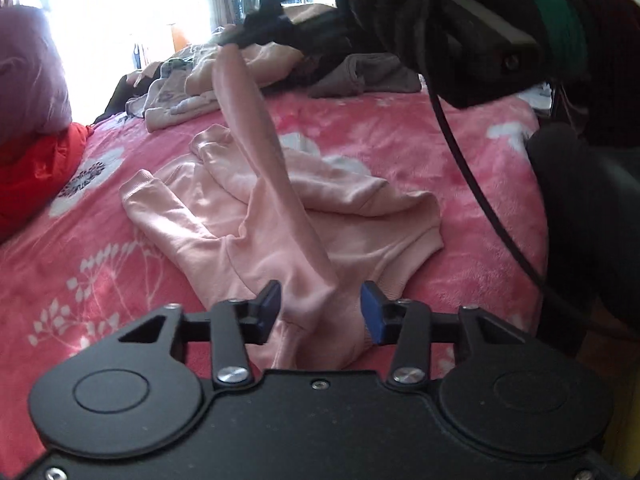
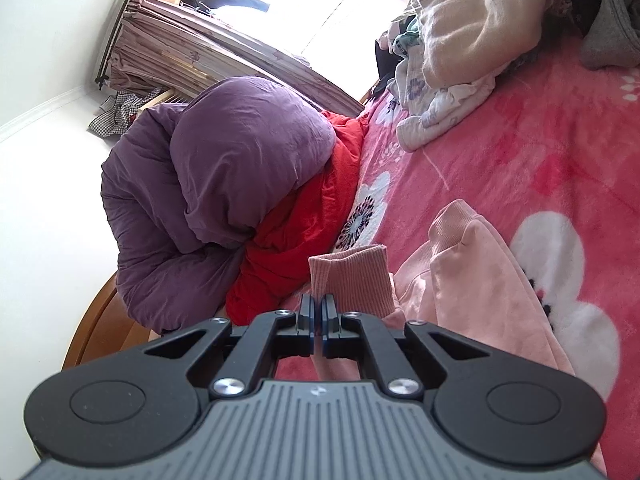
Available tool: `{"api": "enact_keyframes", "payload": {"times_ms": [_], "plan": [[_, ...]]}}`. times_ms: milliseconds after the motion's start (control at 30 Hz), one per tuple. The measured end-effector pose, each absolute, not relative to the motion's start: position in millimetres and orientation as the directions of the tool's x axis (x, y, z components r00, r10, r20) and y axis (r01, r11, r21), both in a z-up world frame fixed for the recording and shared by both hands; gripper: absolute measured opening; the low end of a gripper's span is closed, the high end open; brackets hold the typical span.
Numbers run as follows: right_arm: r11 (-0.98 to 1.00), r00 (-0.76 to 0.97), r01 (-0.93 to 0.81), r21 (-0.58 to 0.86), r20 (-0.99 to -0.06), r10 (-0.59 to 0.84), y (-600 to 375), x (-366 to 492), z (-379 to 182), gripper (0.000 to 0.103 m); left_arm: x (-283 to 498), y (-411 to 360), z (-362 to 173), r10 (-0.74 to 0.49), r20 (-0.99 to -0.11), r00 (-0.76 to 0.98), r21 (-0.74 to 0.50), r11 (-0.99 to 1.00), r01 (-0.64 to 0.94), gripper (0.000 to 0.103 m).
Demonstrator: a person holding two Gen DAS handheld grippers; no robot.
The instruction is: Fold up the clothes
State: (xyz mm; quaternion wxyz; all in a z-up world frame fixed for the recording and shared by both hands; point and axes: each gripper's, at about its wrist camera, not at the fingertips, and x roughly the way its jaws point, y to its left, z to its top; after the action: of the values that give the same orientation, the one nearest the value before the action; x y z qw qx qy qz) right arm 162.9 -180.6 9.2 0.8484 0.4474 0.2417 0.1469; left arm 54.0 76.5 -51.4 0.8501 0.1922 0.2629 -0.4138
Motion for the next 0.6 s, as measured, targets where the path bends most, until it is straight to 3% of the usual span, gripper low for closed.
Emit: {"api": "enact_keyframes", "payload": {"times_ms": [133,333,500,600], "plan": [[0.557,0.854,-0.023,0.83,-0.273,0.443,-186,165,13,0.006,59,74,-50,-0.621,-0.565,0.543,0.134,0.58,0.803,0.035],[0.56,0.857,-0.013,0.829,-0.279,0.433,-193,165,12,0.006,66,64,-63,-0.589,-0.627,0.51,0.126,0.57,0.812,0.034],[0.551,0.857,-0.012,0.834,-0.276,0.436,-193,166,9,0.006,71,77,-50,-0.613,-0.573,0.543,0.072,0.623,0.779,0.034],[0.546,0.856,-0.007,0.837,-0.278,0.437,-192,168,7,0.006,72,72,-57,-0.591,-0.601,0.538,0.091,0.618,0.781,0.032]]}}
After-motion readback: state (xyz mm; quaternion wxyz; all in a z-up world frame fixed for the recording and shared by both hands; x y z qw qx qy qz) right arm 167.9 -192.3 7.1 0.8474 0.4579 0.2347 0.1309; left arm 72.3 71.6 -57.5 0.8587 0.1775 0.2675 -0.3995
